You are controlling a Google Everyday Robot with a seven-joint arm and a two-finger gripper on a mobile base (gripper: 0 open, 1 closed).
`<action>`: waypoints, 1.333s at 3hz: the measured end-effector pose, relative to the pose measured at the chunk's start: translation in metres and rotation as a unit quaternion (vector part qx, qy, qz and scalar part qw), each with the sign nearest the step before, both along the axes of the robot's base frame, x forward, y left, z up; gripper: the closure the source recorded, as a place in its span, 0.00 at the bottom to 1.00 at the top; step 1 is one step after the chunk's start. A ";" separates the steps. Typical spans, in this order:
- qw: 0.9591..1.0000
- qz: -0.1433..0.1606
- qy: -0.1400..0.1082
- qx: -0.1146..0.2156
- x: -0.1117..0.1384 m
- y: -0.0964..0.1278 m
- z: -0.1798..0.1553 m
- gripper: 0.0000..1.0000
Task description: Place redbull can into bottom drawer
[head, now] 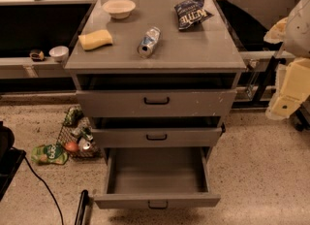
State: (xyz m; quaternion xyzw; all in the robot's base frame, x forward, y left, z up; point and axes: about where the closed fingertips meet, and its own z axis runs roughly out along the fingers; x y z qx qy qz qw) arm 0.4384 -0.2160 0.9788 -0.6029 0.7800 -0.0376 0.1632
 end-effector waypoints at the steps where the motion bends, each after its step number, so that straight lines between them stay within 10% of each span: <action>1: 1.000 0.000 0.000 0.000 0.000 0.000 0.000 0.00; 3: 0.993 0.116 -0.018 0.020 0.036 0.036 -0.013 0.00; 4: 0.973 0.221 -0.060 0.013 0.067 0.071 -0.020 0.00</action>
Offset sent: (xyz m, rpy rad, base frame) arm 0.0162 0.0163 -0.0161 0.0338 0.0360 0.1630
